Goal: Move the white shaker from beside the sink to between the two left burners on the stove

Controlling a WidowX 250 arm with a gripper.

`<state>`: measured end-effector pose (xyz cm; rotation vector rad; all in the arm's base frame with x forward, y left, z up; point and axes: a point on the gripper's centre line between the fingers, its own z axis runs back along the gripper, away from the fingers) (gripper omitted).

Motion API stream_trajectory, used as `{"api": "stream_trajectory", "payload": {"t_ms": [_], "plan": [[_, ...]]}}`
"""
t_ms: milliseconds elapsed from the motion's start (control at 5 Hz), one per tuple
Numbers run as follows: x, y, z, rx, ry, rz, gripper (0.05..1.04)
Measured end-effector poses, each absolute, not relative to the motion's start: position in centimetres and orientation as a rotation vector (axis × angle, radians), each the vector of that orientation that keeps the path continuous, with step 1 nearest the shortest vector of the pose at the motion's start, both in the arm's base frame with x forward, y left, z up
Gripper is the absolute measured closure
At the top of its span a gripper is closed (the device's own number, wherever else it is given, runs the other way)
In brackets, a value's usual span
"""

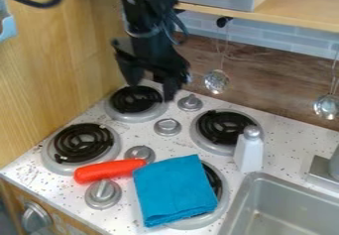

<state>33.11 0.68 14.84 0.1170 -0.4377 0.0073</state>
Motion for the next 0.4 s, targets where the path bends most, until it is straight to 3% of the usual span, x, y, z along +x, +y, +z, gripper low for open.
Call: {"api": "stream_trajectory", "payload": {"t_ms": [200, 400], "plan": [[34.3, -2.1, 10.4, 0.041, -0.318, 0.046, 0.077], [35.0, -4.0, 9.2, 0.011, -0.303, 0.141, 0.077]]}}
